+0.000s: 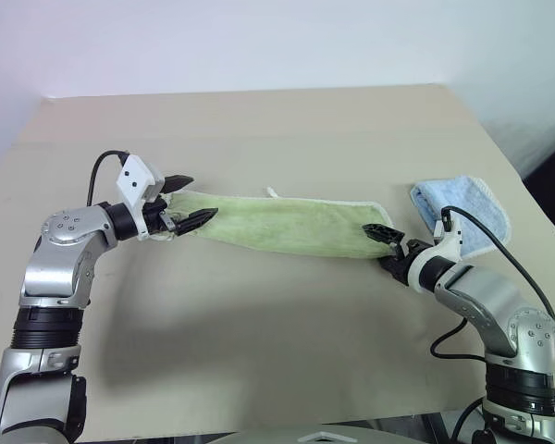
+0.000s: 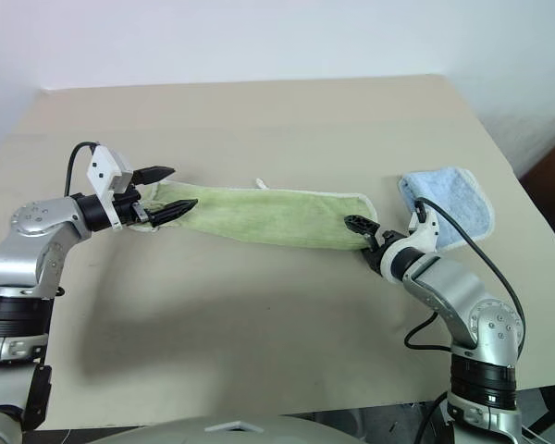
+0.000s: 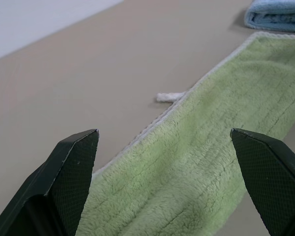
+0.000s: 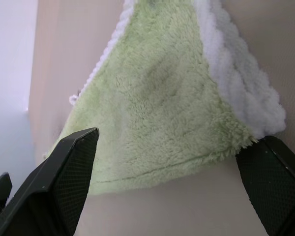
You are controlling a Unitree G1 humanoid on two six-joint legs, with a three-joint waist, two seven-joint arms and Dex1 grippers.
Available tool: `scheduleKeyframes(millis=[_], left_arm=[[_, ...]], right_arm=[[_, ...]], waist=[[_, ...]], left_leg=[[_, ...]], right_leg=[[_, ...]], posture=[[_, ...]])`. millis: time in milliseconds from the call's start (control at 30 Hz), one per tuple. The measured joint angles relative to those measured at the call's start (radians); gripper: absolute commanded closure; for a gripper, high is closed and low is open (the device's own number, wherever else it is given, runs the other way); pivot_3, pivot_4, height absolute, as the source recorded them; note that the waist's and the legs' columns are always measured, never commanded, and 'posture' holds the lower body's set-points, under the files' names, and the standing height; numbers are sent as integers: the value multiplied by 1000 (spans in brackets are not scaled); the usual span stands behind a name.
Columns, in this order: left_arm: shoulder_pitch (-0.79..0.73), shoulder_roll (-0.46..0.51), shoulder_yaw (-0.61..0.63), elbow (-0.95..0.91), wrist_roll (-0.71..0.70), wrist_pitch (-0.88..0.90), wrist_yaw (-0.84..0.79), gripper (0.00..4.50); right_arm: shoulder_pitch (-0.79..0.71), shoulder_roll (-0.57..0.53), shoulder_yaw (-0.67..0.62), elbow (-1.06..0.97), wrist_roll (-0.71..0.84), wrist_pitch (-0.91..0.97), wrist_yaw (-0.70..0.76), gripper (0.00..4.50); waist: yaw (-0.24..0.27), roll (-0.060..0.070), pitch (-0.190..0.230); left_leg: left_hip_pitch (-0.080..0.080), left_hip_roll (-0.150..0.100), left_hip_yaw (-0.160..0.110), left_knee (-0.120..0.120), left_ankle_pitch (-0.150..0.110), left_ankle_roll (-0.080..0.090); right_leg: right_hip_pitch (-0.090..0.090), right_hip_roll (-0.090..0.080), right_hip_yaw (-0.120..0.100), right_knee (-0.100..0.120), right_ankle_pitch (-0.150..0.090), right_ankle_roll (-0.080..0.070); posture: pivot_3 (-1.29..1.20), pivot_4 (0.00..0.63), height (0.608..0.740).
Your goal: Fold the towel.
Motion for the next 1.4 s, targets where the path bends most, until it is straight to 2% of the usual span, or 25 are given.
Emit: scheduleKeyframes(millis=[333, 367, 467, 633, 833, 967, 1067, 1200, 1300, 1400], left_arm=[[0, 0, 0, -7, 0, 0, 3, 0], [0, 0, 0, -7, 0, 0, 3, 0], [-1, -1, 0, -7, 0, 0, 4, 0], [-4, -3, -1, -4, 0, -3, 4, 0], [-26, -16, -4, 14, 4, -8, 4, 0], [-37, -23, -11, 16, 7, -17, 3, 0], [-47, -25, -15, 25, 10, -26, 3, 0], [-57, -32, -19, 35, 10, -29, 3, 0], [-68, -44, -22, 37, 13, -33, 5, 0], [-73, -51, -23, 44, 18, -35, 6, 0]], right_arm=[[28, -5, -1, 13, -2, -76, -39, 4352], [30, -8, -2, 13, -2, -82, -39, 4439], [30, -34, -4, 13, -2, -101, -37, 4439], [30, -154, -50, 18, -3, -100, 10, 4439], [1, -313, -111, 80, -16, -54, 136, 4439], [-46, -449, -97, 93, -111, 31, 266, 4439], [-102, -543, -18, 62, -260, 113, 416, 4439], [-199, -593, 132, -14, -467, 184, 631, 4439], [-294, -597, 281, -51, -645, 210, 792, 4439], [-375, -557, 377, -44, -777, 220, 910, 4439]], waist=[[0, 0, 0], [1, 0, 0], [1, 0, 0], [3, 0, 0], [3, 0, 0], [2, 0, 0], [1, 0, 0], [3, 0, 0], [3, 0, 0], [4, 0, 0]], left_leg=[[-2, 0, 0, -1, 0, 1], [-2, 0, 0, -1, 0, 1], [-2, 0, 0, -1, 0, 1], [-4, 0, 0, -1, -1, 1], [-4, 0, 0, 0, -1, 2], [-5, 0, 0, 0, -1, 2], [-6, 0, 0, 0, -1, 2], [-7, 0, 0, 1, -1, 2], [-10, -1, 0, 2, -1, 2], [-13, -1, -1, 2, -1, 3]], right_leg=[[0, 0, 0, -3, 0, 0], [0, 0, 0, -3, 0, 0], [0, 0, 0, -3, 0, 0], [-1, 0, -1, -5, 0, 0], [0, 0, -1, -6, 0, 0], [-1, 0, -1, -7, 0, 0], [-2, 0, -2, -7, 0, 0], [-2, 0, -3, -7, 0, 0], [-4, 0, -3, -7, 1, 1], [-6, 0, -4, -7, 2, 3]], posture=[[0, 150, 728], [0, 150, 728], [0, 150, 728], [0, 150, 728], [0, 150, 728], [0, 150, 728], [0, 150, 728], [0, 150, 728], [0, 150, 728], [0, 150, 728]])
